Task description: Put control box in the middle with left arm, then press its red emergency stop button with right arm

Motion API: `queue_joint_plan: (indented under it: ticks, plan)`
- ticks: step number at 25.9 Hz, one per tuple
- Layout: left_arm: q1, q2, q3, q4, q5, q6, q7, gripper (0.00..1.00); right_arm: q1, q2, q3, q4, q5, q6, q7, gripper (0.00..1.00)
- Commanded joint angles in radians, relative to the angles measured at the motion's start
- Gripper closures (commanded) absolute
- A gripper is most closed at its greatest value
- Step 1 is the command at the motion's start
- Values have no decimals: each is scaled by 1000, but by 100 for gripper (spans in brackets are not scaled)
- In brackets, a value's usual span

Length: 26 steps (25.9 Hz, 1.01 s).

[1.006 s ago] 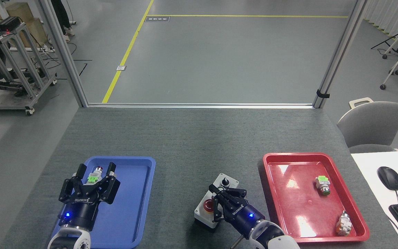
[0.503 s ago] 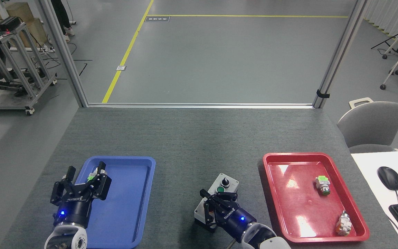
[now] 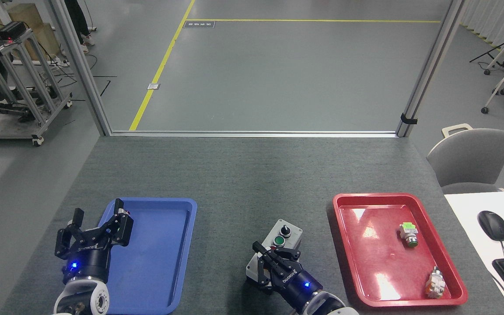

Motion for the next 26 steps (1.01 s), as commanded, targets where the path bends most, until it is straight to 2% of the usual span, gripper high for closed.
queue_joint_plan:
  ticks: [1,4,7,11,17,20,26]
  plan:
    - [2,7,-2,-1,0,-38,-13,1,-13,-13,-100,-72,-90,39,135,2]
    - [18,7,-2,-1,0,-89,-37,1,-16,-6,-210,-164,-224,48,138,0]
    - [35,4,-2,1,0,-101,-40,1,-20,-33,-321,-206,-281,54,138,0]
    - [68,-7,-4,7,0,-103,-40,1,10,-36,-477,-281,-282,60,140,0]
    - [80,-19,-65,25,-2,-98,-40,1,211,-9,-480,-427,-273,166,142,0]
    - [74,-48,-68,27,-3,-95,-40,1,221,-12,-482,-431,-273,198,142,0]
    - [72,-53,-66,27,14,-100,-40,1,209,-18,-482,-423,-275,234,140,0]
